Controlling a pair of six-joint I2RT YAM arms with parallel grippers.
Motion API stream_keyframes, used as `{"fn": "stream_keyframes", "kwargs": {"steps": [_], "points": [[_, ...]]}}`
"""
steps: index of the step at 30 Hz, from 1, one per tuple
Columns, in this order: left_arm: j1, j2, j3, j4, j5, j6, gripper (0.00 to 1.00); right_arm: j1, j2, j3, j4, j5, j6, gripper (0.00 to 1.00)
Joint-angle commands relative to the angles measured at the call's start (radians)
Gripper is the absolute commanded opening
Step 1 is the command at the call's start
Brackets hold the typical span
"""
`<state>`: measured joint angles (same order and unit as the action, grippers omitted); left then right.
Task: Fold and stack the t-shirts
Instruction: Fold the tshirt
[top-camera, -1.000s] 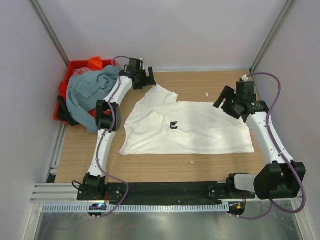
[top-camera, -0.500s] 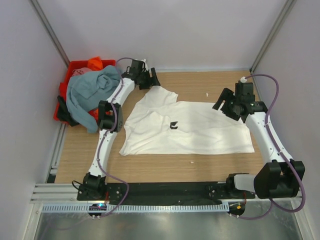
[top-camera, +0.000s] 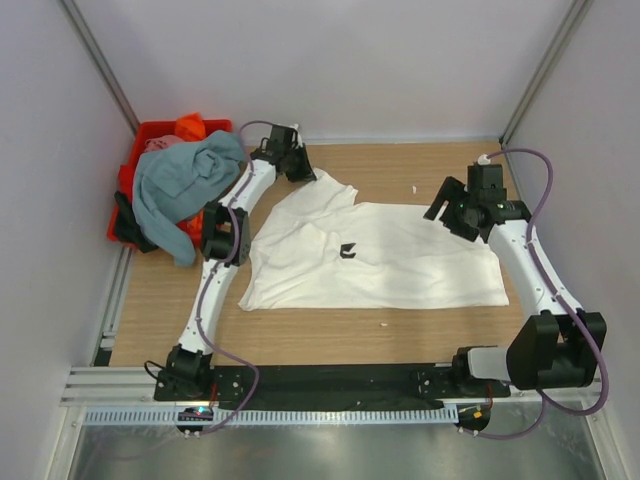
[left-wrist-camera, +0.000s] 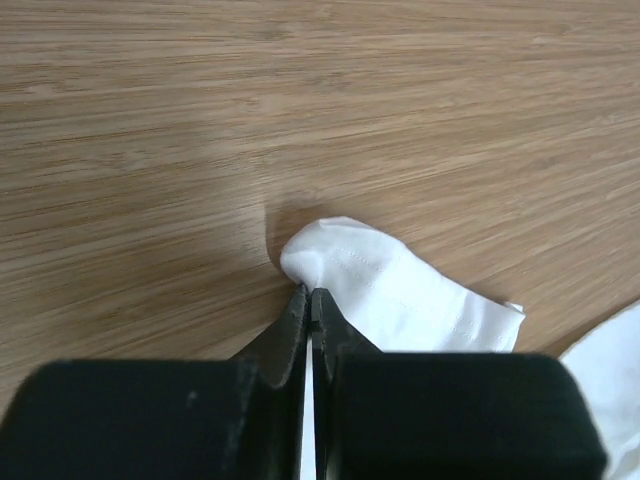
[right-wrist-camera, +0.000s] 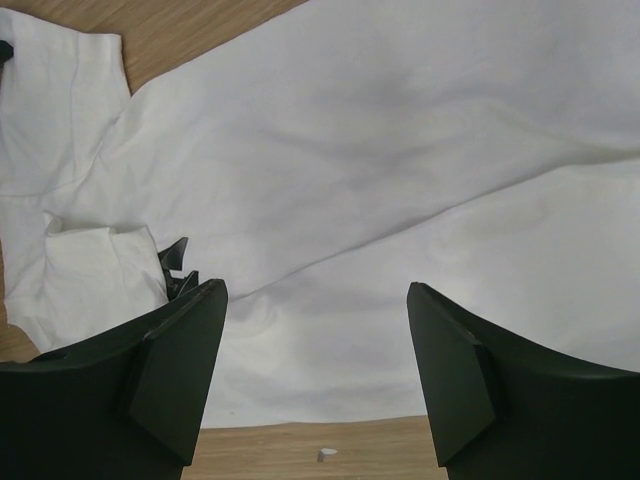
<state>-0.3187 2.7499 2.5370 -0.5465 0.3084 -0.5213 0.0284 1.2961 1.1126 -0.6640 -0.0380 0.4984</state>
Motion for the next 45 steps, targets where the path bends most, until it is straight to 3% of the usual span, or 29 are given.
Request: {"fn": "stream_keyframes", "kwargs": {"steps": [1,5,9,15,17,19,24,40,45], "points": [[-0.005,-0.045,-0.023,-0.041,-0.015,0.01,0.0,-0.002,0.028,0.003,0.044,0.021,-0.006,0.79],[-0.005,-0.214,-0.116,-0.067,-0.078,0.035,0.0,-0.031,0.106,0.052,0.081,0.021,0.018,0.81],[-0.005,-0.434,-0.272,-0.098,-0.11,0.073,0.0,-0.155,0.259,0.163,0.078,-0.003,0.025,0.8],[-0.019,-0.605,-0.458,-0.118,-0.149,0.124,0.0,-0.242,0.448,0.366,0.037,0.015,0.019,0.8],[-0.031,-0.621,-0.46,-0.15,-0.166,0.133,0.0,-0.242,0.541,0.461,-0.002,0.033,0.008,0.79],[-0.043,-0.607,-0.399,-0.252,-0.195,0.158,0.0,-0.243,0.601,0.562,-0.084,0.154,-0.003,0.79],[-0.063,-0.581,-0.29,-0.403,-0.235,0.216,0.0,-0.249,0.703,0.639,-0.112,0.224,-0.037,0.77],[-0.072,-0.598,-0.36,-0.391,-0.229,0.188,0.0,-0.269,0.914,0.694,-0.106,0.273,-0.041,0.7],[-0.072,-0.59,-0.365,-0.391,-0.245,0.195,0.0,-0.285,0.953,0.713,-0.1,0.265,-0.041,0.62]]}}
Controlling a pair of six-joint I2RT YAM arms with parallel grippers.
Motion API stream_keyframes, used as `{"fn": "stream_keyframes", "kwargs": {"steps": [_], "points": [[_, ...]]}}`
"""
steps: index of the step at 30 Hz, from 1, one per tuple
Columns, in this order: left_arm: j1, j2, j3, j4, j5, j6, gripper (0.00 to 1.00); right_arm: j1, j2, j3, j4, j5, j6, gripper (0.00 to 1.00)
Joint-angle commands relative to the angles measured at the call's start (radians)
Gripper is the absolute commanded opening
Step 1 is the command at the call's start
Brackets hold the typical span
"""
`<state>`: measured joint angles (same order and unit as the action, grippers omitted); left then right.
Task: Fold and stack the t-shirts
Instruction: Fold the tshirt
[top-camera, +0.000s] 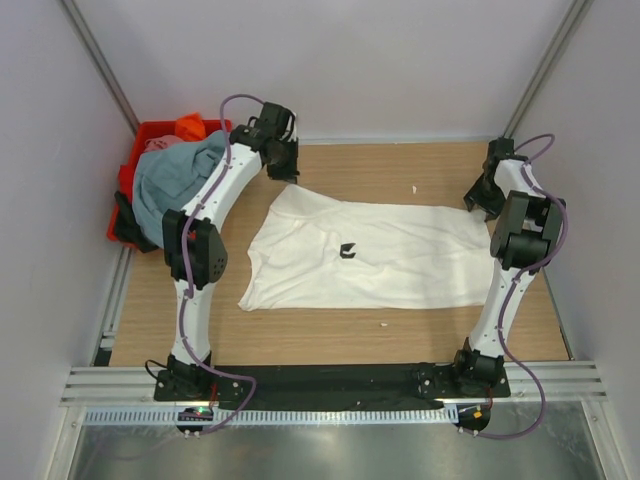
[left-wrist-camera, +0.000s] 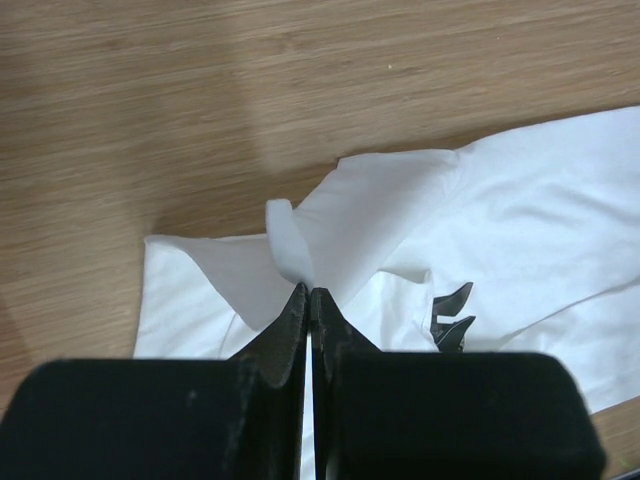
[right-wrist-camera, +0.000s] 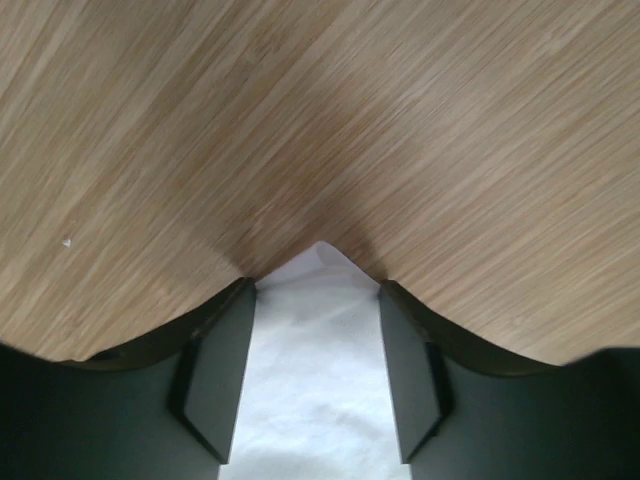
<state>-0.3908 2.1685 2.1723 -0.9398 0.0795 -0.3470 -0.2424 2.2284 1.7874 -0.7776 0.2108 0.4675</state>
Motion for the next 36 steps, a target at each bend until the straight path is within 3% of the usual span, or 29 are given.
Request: {"fn": "stream_keyframes", "kwargs": {"steps": [1,3,4,7,9,18,21,27,30,36], "points": [[0.0,-0.006,0.001,0.003,-0.021,0.022,0.0,-0.017,0.025,0.037,0.014,0.0,-0.007,0.56],[0.0,0.001,0.003,0.003,-0.021,0.019,0.0,-0.02,0.03,0.027,0.029,-0.019,-0.006,0.49],[0.0,0.01,0.007,0.004,-0.018,0.017,0.0,-0.02,0.033,0.029,0.032,-0.028,-0.004,0.37],[0.0,0.017,0.009,0.006,-0.02,0.014,0.0,-0.02,0.045,0.041,0.035,-0.042,-0.006,0.13],[0.0,0.024,0.012,0.007,-0.026,0.014,0.0,-0.02,0.053,0.056,0.041,-0.056,-0.003,0.02],[0.009,0.027,0.144,-0.044,-0.119,0.039,0.0,-0.02,0.027,0.286,-0.032,-0.146,-0.006,0.01],[0.007,-0.002,0.143,-0.036,-0.113,0.026,0.0,-0.02,-0.03,0.255,-0.037,-0.146,-0.02,0.01],[-0.011,-0.142,-0.038,0.012,-0.104,0.006,0.0,-0.021,-0.138,0.081,0.018,-0.119,-0.032,0.01],[-0.04,-0.232,-0.205,0.045,-0.115,0.006,0.0,-0.021,-0.139,0.061,0.006,-0.103,-0.03,0.01],[-0.126,-0.371,-0.4,0.081,-0.205,0.006,0.0,-0.021,-0.154,0.004,0.028,-0.076,-0.01,0.01]]}}
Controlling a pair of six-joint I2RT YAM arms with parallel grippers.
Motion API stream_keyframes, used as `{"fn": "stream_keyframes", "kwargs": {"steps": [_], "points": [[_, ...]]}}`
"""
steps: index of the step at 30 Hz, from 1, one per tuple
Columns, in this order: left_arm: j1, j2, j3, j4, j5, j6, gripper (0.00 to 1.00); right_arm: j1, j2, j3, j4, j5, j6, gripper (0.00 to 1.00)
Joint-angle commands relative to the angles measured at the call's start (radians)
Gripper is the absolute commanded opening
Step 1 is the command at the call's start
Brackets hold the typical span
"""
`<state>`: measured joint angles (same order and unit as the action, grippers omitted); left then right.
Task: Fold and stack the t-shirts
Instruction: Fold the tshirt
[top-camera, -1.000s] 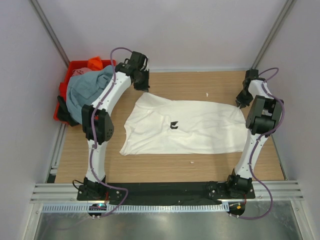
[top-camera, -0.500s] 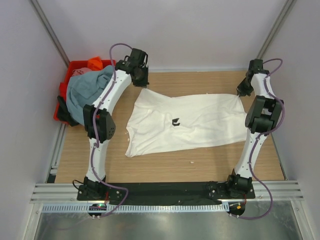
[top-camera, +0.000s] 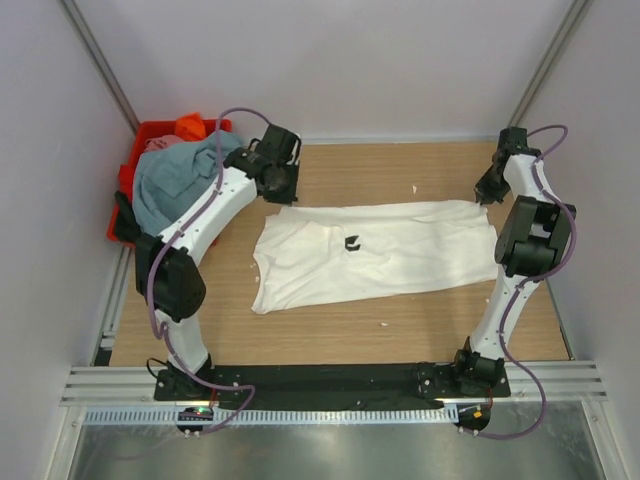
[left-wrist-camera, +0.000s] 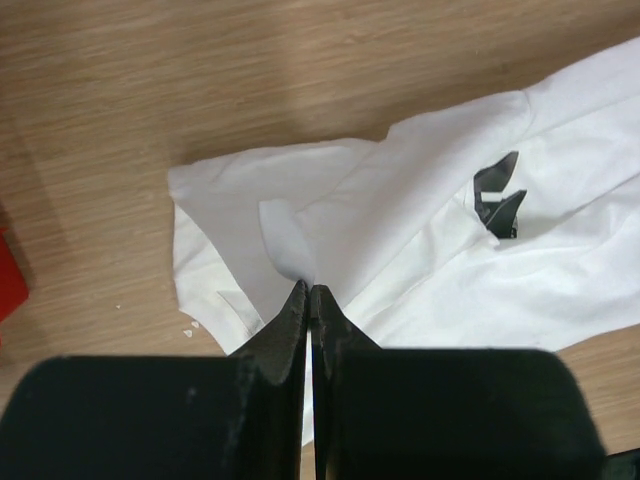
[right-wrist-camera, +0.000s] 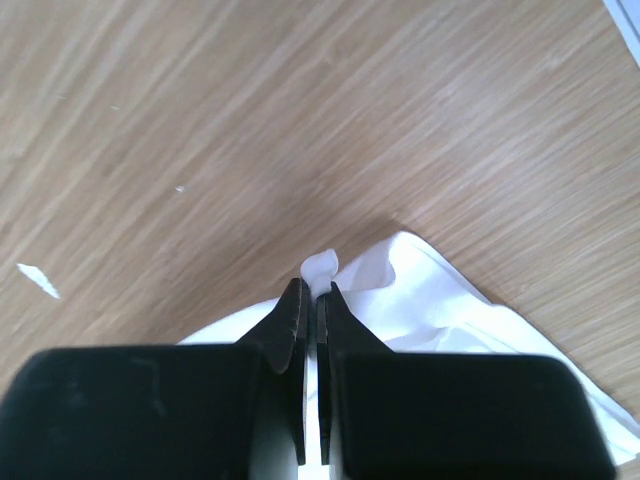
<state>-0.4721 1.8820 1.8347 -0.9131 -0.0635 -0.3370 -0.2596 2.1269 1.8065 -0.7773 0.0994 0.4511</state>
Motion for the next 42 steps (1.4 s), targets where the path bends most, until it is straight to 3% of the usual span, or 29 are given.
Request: {"fn": "stream_keyframes", "kwargs": {"steps": [1,9,19,34,35,37,38,39,40,42], "points": [[-0.054,-0.099,-0.081,0.054,-0.073,-0.005,0.0,-0.004,-0.051,-0.015,0.029,0.039,0.005,0.01],[-0.143,-0.217,-0.274,0.045,-0.151,-0.076,0.0,-0.006,-0.041,-0.029,0.026,0.089,0.011,0.01],[-0.223,-0.253,-0.457,0.066,-0.17,-0.158,0.0,-0.006,-0.038,-0.058,0.035,0.117,0.011,0.01],[-0.327,-0.325,-0.647,0.063,-0.188,-0.244,0.02,-0.021,-0.143,-0.288,0.131,0.183,0.04,0.01],[-0.336,-0.328,-0.667,0.065,-0.187,-0.253,0.06,-0.029,-0.142,-0.295,0.131,0.183,0.041,0.07],[-0.347,-0.328,-0.684,0.062,-0.182,-0.263,0.2,-0.033,-0.137,-0.296,0.116,0.19,0.043,0.28],[-0.364,-0.33,-0.698,0.056,-0.183,-0.267,0.28,-0.033,-0.146,-0.3,0.109,0.206,0.043,0.6],[-0.372,-0.333,-0.703,0.036,-0.191,-0.28,0.36,-0.033,-0.16,-0.306,0.105,0.229,0.044,0.72],[-0.381,-0.349,-0.707,0.022,-0.211,-0.287,0.5,-0.033,-0.177,-0.317,0.101,0.274,0.044,0.81],[-0.396,-0.377,-0.701,-0.019,-0.234,-0.301,0.58,-0.033,-0.251,-0.357,0.101,0.318,0.044,0.89]]}}
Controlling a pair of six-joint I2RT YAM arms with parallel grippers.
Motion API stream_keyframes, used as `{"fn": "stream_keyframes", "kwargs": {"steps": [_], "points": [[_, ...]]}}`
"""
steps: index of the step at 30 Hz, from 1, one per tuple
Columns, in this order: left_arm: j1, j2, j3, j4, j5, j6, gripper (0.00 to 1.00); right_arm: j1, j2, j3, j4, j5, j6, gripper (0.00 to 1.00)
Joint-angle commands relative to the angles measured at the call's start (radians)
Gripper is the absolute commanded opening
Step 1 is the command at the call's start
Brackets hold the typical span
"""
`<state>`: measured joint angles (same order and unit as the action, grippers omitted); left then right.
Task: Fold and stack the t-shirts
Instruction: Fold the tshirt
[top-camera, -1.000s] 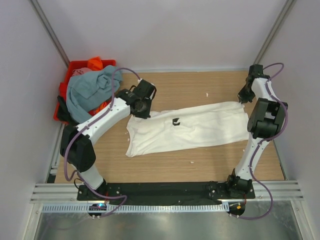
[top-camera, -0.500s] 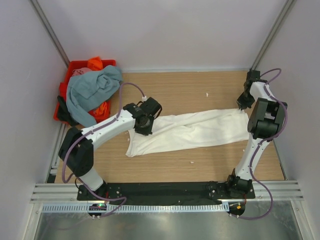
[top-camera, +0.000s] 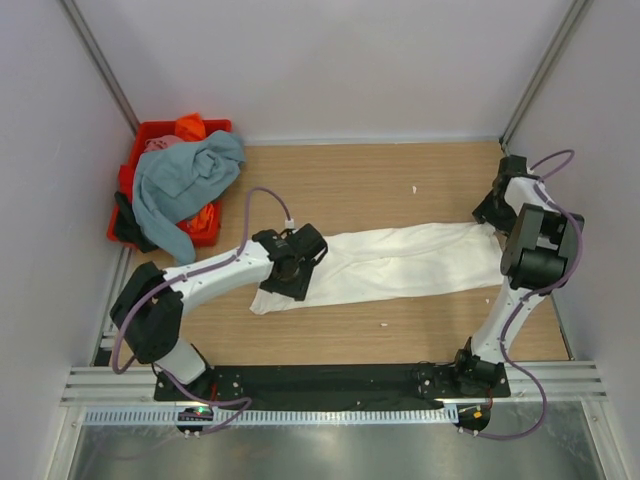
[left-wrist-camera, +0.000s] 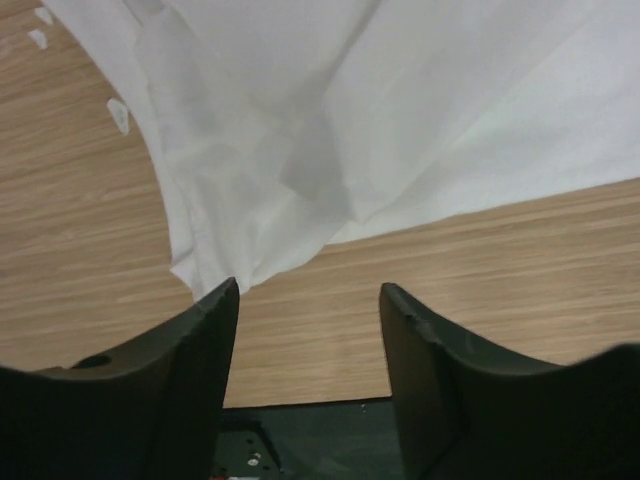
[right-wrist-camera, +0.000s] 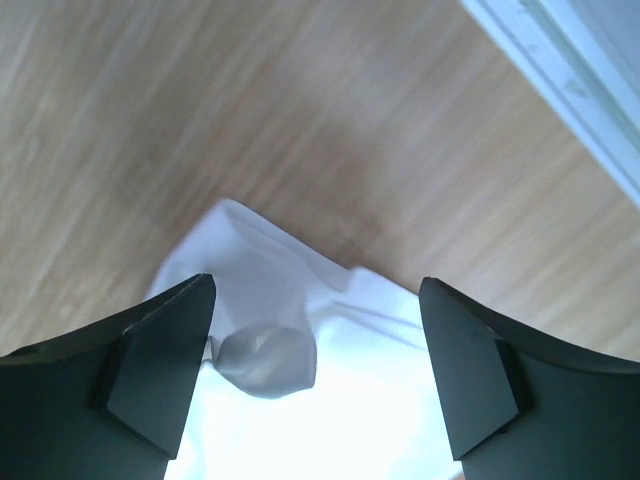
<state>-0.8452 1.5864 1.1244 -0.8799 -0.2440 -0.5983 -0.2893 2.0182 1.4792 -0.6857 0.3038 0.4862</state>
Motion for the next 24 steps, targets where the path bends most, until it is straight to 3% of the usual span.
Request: {"fn": "stream_keyframes", "kwargs": {"steps": [1,4,9,12,18,24], "points": [[-0.022,-0.118,0.015,-0.062,-0.082,-0.044,0.63,-0.005,-0.174,-0.046,0.018,0.133,0.012,0.9],[-0.022,-0.147,0.058,-0.068,-0.139,-0.037,0.7,0.001,-0.311,-0.115,0.057,0.083,0.018,0.9],[-0.005,-0.051,0.12,0.041,-0.169,-0.021,0.69,0.071,-0.427,-0.209,0.158,-0.129,0.009,0.89],[0.043,0.03,0.101,0.151,-0.08,-0.041,0.62,0.088,-0.389,-0.229,0.195,-0.227,0.002,0.83],[0.089,0.139,0.037,0.265,-0.057,-0.069,0.56,0.147,-0.265,-0.231,0.316,-0.436,-0.014,0.56],[0.126,0.159,-0.037,0.312,-0.043,-0.083,0.54,0.174,-0.174,-0.273,0.293,-0.329,-0.009,0.45]]}}
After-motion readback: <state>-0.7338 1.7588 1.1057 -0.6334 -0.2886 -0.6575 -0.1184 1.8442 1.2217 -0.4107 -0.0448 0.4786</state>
